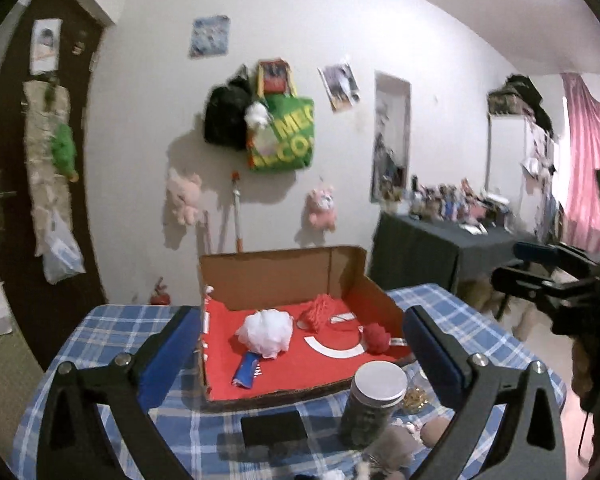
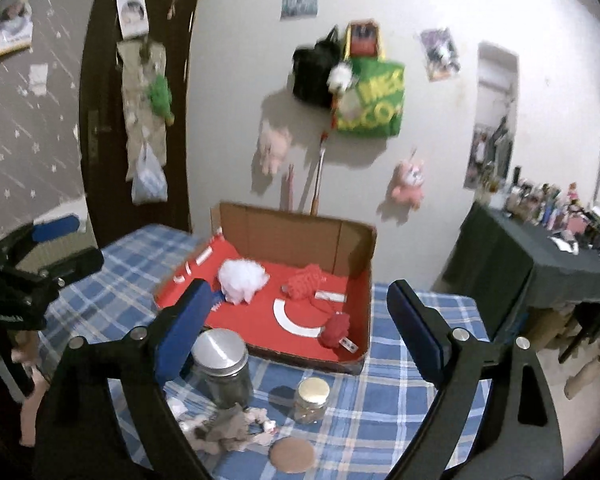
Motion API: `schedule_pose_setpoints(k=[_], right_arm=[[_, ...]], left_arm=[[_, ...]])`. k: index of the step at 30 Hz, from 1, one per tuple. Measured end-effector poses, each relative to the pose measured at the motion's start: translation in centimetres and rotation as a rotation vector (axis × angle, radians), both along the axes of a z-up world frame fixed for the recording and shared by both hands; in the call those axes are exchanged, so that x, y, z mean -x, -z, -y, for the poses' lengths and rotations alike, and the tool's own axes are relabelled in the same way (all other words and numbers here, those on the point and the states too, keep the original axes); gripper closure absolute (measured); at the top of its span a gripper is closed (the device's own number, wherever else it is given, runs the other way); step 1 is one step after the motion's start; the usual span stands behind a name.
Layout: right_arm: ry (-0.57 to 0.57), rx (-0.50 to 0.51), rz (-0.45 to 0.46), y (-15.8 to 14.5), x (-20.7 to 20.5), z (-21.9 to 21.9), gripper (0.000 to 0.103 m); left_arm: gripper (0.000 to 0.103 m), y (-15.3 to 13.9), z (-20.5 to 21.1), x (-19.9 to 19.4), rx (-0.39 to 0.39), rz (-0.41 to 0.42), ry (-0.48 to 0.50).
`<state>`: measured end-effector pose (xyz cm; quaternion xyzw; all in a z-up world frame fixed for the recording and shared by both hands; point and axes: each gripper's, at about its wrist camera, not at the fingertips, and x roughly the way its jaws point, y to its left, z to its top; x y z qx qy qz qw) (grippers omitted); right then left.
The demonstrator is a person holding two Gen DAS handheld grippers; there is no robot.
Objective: Organize soft objects
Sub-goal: 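Withdraw both tools from the box toward the remaining table items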
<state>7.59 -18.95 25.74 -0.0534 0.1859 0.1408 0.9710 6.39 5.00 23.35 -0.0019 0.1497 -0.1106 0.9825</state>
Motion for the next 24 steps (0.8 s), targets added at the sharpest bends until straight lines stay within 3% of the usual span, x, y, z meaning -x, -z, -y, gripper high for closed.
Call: schedule_pose_setpoints(k=[4,8,11,16,24], right_arm=[[0.046,-0.030,0.104,0.8,4.5,0.1,0.005],[0.103,-0.071,0.154,2.5,7.3,0.4,0.005],[0.143,-0.045,0.192,4.2,9.2,-0.1,0.005],[0.183,-0.062,0.206,7.2,10.5,-0.1,0.005],[0.208,-0.083,0.103,12.6,10.1,0.7,0.005]], left_arm=[[0.000,0.8,0.5,3.6,0.015,0.065,-0.054],[0.000,2.1,1.1,5.8,0.025,0.097,-0.085],[0.000,3.4,1.4,6.5,0.032,0.090,-0.101],[0.000,6.0,1.7,7.5,0.050,0.057,-0.119],[0.000,11.0,2.5,7.3,0.009,-0.028,-0.158]])
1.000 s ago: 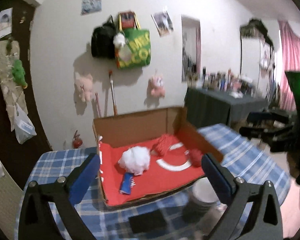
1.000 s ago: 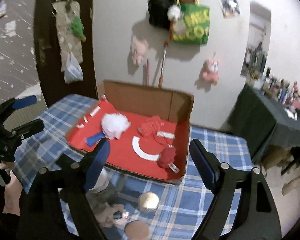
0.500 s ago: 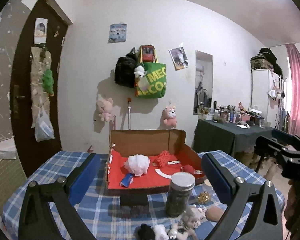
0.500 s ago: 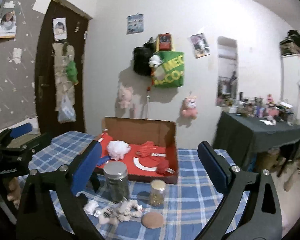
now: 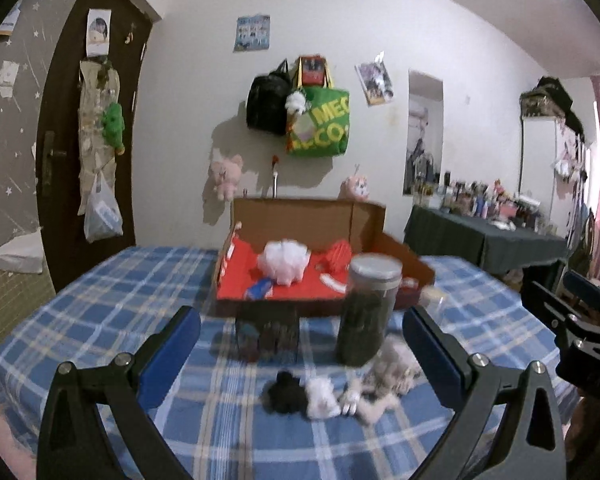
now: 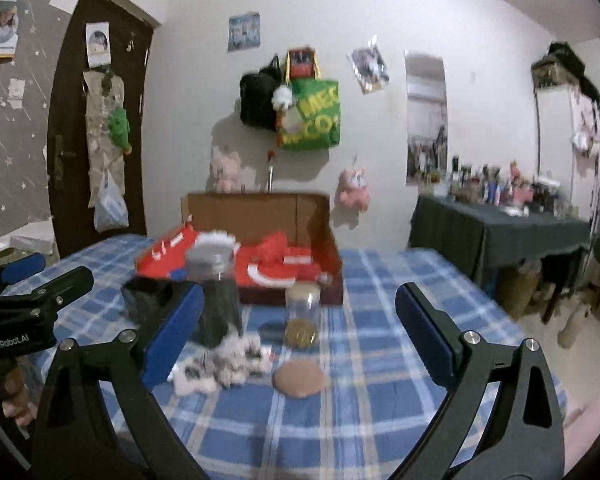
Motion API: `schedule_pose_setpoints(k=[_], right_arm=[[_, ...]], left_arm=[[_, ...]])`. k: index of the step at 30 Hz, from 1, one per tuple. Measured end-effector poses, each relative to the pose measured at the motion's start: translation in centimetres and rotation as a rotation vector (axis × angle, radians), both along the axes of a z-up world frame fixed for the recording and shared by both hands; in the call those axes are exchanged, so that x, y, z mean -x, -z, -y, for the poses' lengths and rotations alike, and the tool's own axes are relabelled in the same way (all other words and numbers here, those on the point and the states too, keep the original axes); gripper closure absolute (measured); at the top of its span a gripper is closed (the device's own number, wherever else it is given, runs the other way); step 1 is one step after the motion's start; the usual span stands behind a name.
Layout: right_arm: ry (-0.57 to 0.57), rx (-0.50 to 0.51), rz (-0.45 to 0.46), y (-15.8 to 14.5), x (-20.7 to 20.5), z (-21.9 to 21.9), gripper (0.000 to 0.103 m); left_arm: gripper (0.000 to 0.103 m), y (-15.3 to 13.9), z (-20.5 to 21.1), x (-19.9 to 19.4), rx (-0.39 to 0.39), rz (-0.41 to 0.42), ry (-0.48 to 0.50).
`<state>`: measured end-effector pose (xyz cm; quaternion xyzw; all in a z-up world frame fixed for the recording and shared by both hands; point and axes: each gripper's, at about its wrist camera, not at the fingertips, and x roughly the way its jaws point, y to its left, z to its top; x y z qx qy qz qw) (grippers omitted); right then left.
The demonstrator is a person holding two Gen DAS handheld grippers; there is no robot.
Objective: Organize soft objects
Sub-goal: 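Withdraw both tools from the box toward the remaining table items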
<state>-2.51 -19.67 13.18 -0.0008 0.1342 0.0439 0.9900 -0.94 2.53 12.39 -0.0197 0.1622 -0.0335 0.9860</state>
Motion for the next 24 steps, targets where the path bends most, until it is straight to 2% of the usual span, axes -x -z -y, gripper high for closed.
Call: schedule_pose_setpoints(k=[5,14,24], right_arm=[[0.020,0.029,-0.058,2.5,-0.7,-0.4,0.005],[-0.004,-0.033,-0.214,6.3,-2.7,0.3,0.005],[0.001,-0.077,-0.322,8.4,-4.9,1.0,0.005]], left_arm=[[0.000,2.4,-0.1,-0.6,0.004,-0.073,-0.006],[0.000,5.1,-0.2,-1.5,-0.007,-0.172,-0.010],[0.000,6.8,-1.1,-3.3,0.004,-0.273,-0.019]])
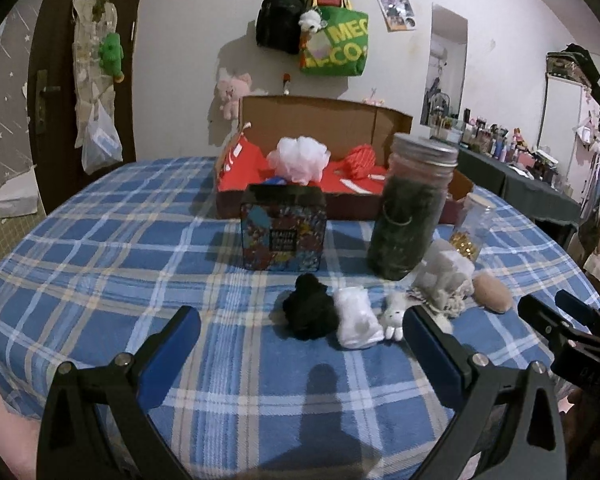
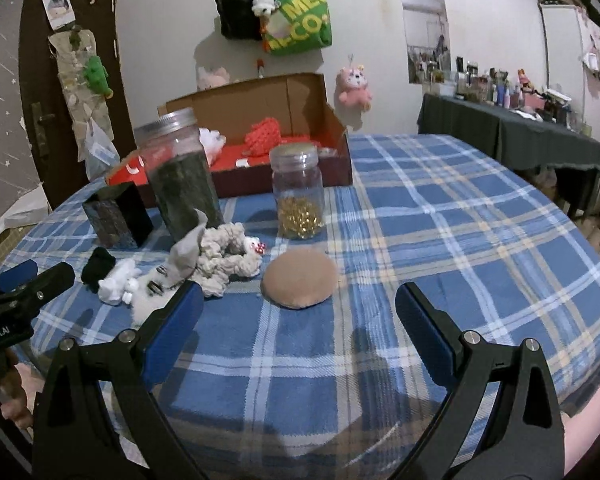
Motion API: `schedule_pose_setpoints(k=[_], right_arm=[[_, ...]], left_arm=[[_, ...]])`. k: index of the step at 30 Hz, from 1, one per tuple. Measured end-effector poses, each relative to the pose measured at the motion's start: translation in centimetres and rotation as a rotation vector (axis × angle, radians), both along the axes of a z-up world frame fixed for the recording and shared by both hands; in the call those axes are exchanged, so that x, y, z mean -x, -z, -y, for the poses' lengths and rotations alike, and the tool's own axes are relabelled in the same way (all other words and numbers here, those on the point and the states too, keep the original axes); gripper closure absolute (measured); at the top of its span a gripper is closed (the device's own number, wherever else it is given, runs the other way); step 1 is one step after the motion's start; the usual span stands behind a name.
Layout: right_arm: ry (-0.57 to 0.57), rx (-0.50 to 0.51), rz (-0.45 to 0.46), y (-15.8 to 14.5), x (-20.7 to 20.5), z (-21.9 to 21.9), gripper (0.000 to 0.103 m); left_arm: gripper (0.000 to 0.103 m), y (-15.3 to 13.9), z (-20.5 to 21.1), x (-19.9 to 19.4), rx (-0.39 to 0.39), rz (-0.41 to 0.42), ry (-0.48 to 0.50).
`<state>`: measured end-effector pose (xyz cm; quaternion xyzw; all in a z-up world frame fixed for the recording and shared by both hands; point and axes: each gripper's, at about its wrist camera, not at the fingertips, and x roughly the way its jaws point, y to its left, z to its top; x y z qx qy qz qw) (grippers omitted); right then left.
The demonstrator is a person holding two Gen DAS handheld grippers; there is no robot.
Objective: Organize soft objects
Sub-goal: 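Withdraw both tools from the box toward the remaining table items, then grasp the black plush with left tool while right tool grasps tan round pad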
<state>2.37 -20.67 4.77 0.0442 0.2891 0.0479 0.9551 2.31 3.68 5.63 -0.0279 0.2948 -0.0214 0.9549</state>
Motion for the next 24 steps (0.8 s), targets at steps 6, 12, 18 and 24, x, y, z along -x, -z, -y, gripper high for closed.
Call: schedule_pose_setpoints(k=[6,12,18,24], right_arm=[[-0.006,0.024,-0.064,1.0,-2.4,-0.2,0.005],[-0.009,0.035,-0.133,1.8,-4.9,-0.1,0.005],[-0.048,0.087,-0.149,2.2,-5.7,-0.8,0.055],[-0.119,0.066,-0.127,2.1,-5.1,-1.4,0.084]], left_arm=[[0.000,0.6,-0.8,-2.2,0.002,-0.070,0.004],[0.012,1.6,-1.4,-4.3,0.022,-0.147,0.016],[0.038,2.7,-1.4,-5.5,0.052,-0.200,0.055],[0.072,2.6,-0.9,-5.2,0.047,-0.189,0.077]])
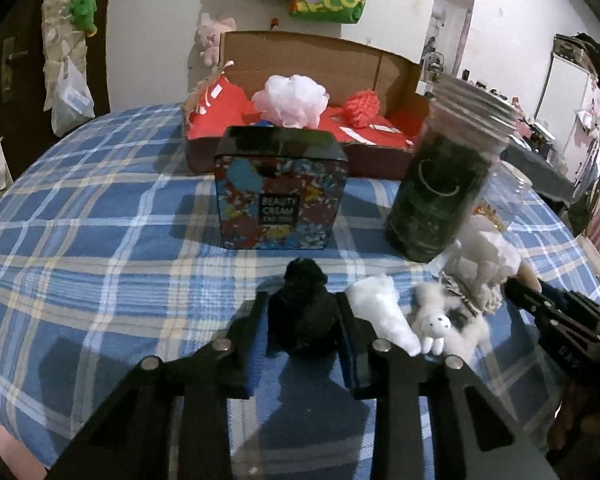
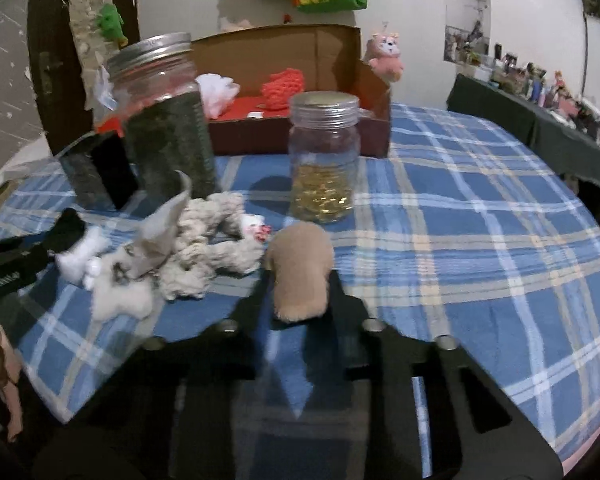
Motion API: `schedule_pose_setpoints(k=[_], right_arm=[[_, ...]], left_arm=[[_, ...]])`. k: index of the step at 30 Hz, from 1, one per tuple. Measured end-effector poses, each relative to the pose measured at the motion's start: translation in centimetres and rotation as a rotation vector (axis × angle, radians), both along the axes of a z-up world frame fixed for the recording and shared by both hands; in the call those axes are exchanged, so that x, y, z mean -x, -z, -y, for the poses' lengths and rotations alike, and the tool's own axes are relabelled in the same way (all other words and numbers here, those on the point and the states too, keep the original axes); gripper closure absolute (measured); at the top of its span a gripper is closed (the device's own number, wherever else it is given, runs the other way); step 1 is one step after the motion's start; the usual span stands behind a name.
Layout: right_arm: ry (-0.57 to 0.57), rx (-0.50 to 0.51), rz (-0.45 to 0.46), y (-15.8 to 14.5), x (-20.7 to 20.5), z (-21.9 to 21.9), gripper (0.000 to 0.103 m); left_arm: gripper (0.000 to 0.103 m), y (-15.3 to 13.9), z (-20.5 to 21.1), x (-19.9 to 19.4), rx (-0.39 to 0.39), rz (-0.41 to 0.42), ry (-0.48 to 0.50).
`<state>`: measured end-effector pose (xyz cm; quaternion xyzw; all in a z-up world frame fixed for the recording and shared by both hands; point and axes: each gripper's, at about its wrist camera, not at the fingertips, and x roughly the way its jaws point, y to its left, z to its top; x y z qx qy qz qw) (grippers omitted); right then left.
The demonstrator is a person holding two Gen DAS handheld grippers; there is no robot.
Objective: Organize soft objects
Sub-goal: 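Grasp the black plush with left tool while right tool grasps tan round pad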
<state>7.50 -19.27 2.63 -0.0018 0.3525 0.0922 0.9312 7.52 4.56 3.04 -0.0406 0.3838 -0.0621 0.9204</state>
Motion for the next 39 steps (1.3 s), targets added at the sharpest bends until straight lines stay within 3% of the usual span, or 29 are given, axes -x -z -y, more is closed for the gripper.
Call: schedule_pose_setpoints(k=[14,39], right_arm=[[-0.042,-0.008,0.047,-1.2,1.1,-0.9,0.087],[-0.017,-0.014,0.128,-5.0,0.4,0.1,0.087]], left_arm=[[0.072,-0.8,0.7,0.7,-0.010,0.030,0.015],[0.073,-4.4,-0.6,0.3,-0.015,0.121,-0.008]])
